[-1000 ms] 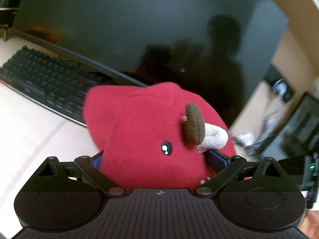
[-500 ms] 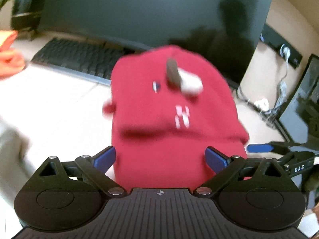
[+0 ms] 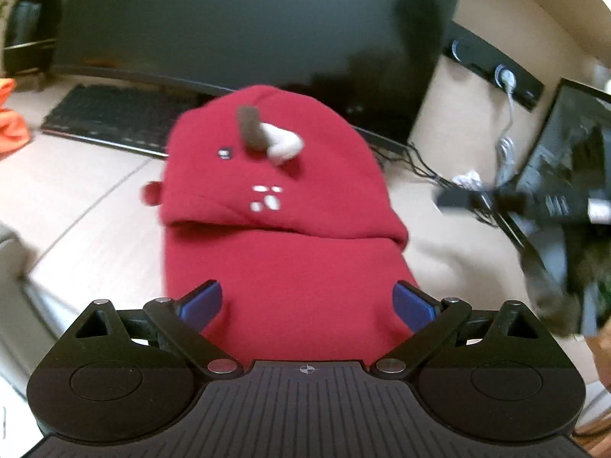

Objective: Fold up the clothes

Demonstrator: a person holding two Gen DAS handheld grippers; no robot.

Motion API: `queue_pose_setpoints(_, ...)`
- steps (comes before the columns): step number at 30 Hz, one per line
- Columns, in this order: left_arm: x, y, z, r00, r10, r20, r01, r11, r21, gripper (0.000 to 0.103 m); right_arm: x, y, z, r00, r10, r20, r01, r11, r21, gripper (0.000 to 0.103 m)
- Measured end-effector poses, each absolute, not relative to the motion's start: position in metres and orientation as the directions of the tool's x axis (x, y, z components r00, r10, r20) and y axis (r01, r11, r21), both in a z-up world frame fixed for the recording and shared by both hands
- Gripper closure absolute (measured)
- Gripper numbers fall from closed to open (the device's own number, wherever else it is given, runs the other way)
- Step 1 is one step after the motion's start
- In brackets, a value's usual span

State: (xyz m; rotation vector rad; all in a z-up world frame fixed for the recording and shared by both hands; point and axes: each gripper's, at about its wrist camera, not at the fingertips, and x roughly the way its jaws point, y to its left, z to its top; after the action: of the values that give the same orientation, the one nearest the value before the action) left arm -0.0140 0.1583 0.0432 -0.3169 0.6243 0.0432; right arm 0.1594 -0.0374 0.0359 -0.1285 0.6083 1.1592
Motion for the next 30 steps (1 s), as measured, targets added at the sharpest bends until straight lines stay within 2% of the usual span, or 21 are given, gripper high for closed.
queue_pose_setpoints(4,-0.012,0.152,0.039,0.804,-0.087,-0.588,-0.118,0.946,-0.302,0.004,0.161,-0.037,0.029,0.257,0.804,-0.536,-0.880,0.423,0.213,0.001)
queue_pose_setpoints(6,-0.020,0.156,0.042,0.811,-0.071,-0.581,-0.145,0.938,-0.316,0.004,0.158,-0.044,0.020,0.231,0.800,-0.554,-0.876,0.419,0.240,0.020)
queue_pose_setpoints(7,-0.023,0.158,0.044,0.813,-0.059,-0.580,-0.158,0.935,-0.316,0.004,0.157,-0.054,0.012,0.204,0.799,-0.565,-0.867,0.416,0.274,0.026)
queue_pose_setpoints(9,-0.031,0.156,0.044,0.804,-0.034,-0.594,-0.176,0.940,-0.291,0.004,0.152,-0.060,-0.001,0.137,0.806,-0.576,-0.842,0.402,0.361,0.045)
queue_pose_setpoints(11,-0.037,0.151,0.043,0.788,-0.027,-0.615,-0.173,0.949,-0.263,0.004,0.145,-0.057,-0.011,0.086,0.818,-0.569,-0.821,0.382,0.424,0.048)
queue_pose_setpoints(15,-0.046,0.137,0.034,0.762,-0.009,-0.648,-0.164,0.964,-0.207,0.004,0.131,-0.050,-0.030,-0.016,0.839,-0.544,-0.766,0.340,0.546,0.059)
queue_pose_setpoints(17,-0.048,0.131,0.029,0.757,0.043,-0.651,-0.190,0.969,-0.158,0.004,0.124,-0.045,-0.037,-0.048,0.842,-0.537,-0.749,0.325,0.577,0.061)
queue_pose_setpoints(21,-0.046,0.123,0.019,0.735,0.174,-0.655,-0.256,0.966,-0.030,0.004,0.120,-0.029,-0.029,-0.068,0.851,-0.520,-0.751,0.300,0.589,0.077)
queue_pose_setpoints(25,-0.045,0.124,0.009,0.714,0.248,-0.655,-0.294,0.955,0.041,0.004,0.119,-0.040,0.011,-0.075,0.921,-0.382,-0.777,0.186,0.602,0.079)
queue_pose_setpoints(30,-0.050,0.138,0.008,0.724,0.261,-0.639,-0.358,0.934,-0.024,0.004,0.117,-0.031,0.013,-0.088,0.898,-0.432,-0.786,0.204,0.584,0.077)
